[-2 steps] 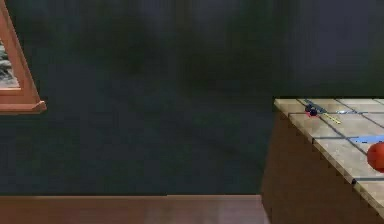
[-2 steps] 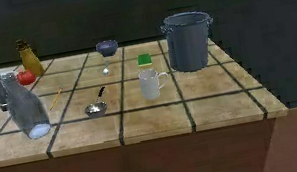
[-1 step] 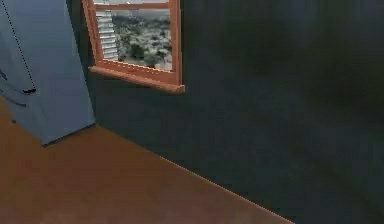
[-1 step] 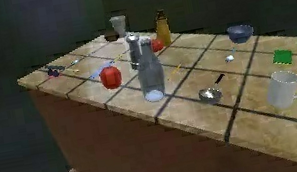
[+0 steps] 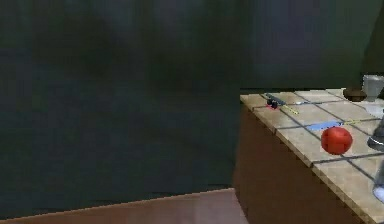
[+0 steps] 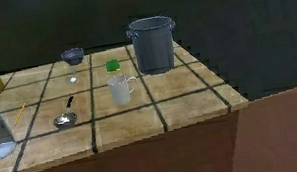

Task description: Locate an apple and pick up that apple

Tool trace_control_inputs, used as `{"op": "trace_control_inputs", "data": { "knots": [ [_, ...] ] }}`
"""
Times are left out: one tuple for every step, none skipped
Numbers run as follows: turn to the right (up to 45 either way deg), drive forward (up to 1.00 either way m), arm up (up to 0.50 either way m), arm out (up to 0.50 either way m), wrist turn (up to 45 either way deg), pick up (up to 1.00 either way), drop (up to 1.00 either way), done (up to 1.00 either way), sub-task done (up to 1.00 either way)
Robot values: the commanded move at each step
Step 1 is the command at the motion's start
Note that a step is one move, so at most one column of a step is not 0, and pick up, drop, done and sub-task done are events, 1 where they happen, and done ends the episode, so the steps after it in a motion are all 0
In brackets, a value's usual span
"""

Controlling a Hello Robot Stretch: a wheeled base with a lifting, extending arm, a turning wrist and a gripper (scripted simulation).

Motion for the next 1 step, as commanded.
{"op": "trace_control_inputs", "data": {
  "knots": [
    [6.0,0.00,0.00,0.00,0.0,0.00,0.00,0.00,0.00]
  ]
}}
